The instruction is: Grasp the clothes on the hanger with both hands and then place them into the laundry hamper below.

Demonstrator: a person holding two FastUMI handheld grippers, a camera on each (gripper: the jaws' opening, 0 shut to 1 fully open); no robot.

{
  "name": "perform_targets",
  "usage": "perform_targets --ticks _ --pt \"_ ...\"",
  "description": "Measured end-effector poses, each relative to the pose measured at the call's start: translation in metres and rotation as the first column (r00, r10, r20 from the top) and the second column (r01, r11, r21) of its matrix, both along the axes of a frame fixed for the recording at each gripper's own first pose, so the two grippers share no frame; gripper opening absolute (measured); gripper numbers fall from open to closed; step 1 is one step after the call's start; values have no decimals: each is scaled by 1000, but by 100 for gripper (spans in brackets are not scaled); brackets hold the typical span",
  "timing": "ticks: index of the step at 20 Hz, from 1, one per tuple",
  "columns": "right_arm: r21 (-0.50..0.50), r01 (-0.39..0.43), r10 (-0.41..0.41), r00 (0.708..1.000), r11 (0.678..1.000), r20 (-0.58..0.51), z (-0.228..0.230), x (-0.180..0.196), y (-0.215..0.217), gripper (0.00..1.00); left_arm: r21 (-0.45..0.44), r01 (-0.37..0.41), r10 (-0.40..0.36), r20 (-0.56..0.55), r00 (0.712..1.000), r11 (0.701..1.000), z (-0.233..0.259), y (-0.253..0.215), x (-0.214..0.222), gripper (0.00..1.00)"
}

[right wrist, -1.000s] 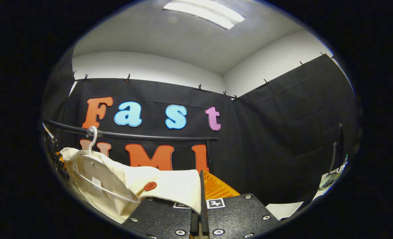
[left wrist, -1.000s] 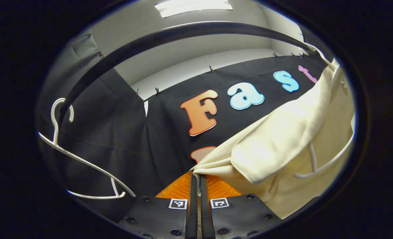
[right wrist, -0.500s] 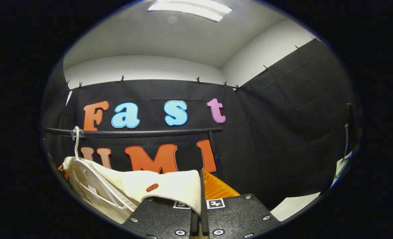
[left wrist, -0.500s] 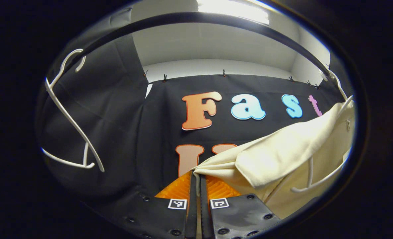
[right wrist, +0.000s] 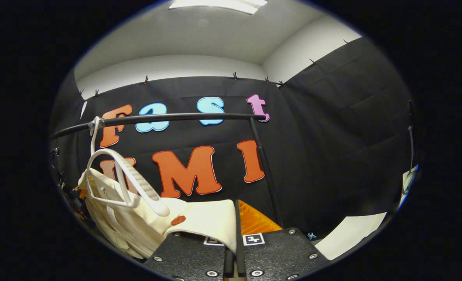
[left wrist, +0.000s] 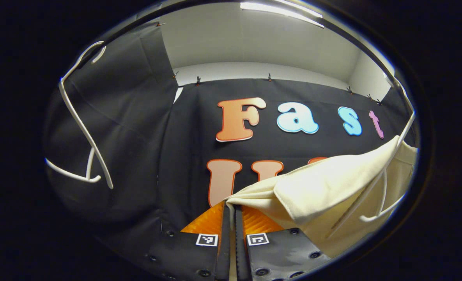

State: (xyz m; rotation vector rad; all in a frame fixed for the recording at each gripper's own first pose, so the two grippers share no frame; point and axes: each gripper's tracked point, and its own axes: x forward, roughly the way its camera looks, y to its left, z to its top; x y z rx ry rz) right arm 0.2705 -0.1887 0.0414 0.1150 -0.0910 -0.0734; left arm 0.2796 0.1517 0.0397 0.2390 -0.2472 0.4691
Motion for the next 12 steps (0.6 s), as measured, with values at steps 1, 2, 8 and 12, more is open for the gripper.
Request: perform_targets --ticks 1,2,8,12 --pt "-5 -5 5 1000 1000 -3 -2 -3 4 8 -10 -6 6 -10 1000 1000 -6 3 0 13" --pt "-14 -10 10 1000 1000 -5 -3 -8 8 8 -19 -18 17 -20 1000 1000 -12 7 -2 13" --pt "-74 -48 48 999 996 3 1 -49 31 8 -4 -45 45 -49 998 999 -31 25 -41 15" --pt "-113 -89 88 996 990 -16 -4 -86 50 8 40 -24 26 -66 997 999 -32 23 -82 16"
